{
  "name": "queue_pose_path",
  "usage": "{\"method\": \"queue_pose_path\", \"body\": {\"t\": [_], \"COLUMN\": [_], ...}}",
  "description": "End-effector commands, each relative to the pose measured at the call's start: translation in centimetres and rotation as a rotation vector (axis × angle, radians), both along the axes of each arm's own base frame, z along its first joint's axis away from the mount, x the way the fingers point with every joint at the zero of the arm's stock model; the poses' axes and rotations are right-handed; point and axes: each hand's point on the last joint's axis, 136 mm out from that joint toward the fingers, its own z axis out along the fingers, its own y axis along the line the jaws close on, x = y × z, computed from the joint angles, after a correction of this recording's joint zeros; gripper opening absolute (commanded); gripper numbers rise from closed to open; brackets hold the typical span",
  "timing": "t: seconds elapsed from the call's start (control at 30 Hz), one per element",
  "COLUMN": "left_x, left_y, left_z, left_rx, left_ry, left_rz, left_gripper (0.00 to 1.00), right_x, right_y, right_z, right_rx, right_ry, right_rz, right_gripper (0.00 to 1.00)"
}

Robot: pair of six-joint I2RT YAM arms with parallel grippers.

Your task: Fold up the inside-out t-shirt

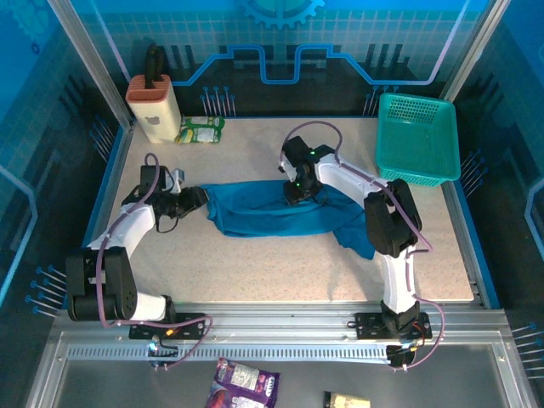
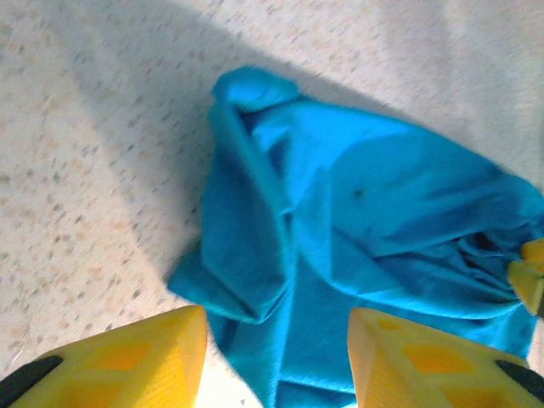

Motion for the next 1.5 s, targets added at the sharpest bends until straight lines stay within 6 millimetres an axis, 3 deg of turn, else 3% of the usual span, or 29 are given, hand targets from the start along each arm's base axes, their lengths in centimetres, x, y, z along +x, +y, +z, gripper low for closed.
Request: {"method": "queue_pose_path", "body": {"t": [0.0,0.03,0.17,0.33,0.53,0.7,0.8,0.87,0.93,1.03,1.17,1.3,1.47], "left_x": [-1.0,-0.9,-0.7,0.2,1.5,2.5,2.8,2.8,2.8,2.6,2.7,3.7,5.2], "left_y": [-0.8,-1.4,-2.7,-2.8,-2.0,-1.9,-1.7,-1.5,-1.1,-0.4,-0.5,-3.5,-8.6], "left_z": [-0.4,-0.4,-1.0,-2.8,-5.2,-6.4,-7.0,-7.3,-7.5,-7.4,-6.3,-4.1,-1.4], "left_rx": [0.019,0.019,0.048,0.100,0.144,0.142,0.137,0.132,0.124,0.124,0.099,0.066,0.118], "left_ry": [0.025,0.026,0.051,0.098,0.150,0.172,0.182,0.190,0.196,0.198,0.174,0.125,0.049], "left_rz": [-0.024,-0.034,-0.074,-0.069,-0.052,-0.048,-0.041,-0.034,-0.023,0.001,0.003,-0.085,-0.263], "left_gripper": [0.48,0.48,0.49,0.49,0.47,0.43,0.38,0.32,0.24,0.19,0.19,0.26,0.34], "right_x": [-1.0,-0.8,-0.3,-0.1,-1.0,-2.9,-4.5,-5.5,-6.4,-7.7,-9.1,-10.6,-12.0], "right_y": [0.1,0.0,-0.4,-1.3,-4.3,-9.6,-13.9,-16.6,-19.1,-22.3,-24.5,-24.6,-24.1], "right_z": [0.3,1.0,5.3,13.3,24.5,32.8,35.8,36.5,35.6,32.1,24.1,15.0,7.8], "right_rx": [-0.031,-0.029,0.000,0.068,0.160,0.185,0.198,0.205,0.191,0.155,0.146,0.167,0.191], "right_ry": [0.030,0.012,-0.089,-0.268,-0.529,-0.764,-0.871,-0.911,-0.909,-0.841,-0.651,-0.430,-0.297], "right_rz": [0.018,0.012,-0.022,-0.053,-0.113,-0.228,-0.336,-0.414,-0.484,-0.598,-0.711,-0.803,-0.877], "right_gripper": [0.08,0.01,0.00,0.00,0.00,0.00,0.00,0.00,0.00,0.00,0.00,0.00,0.00]}}
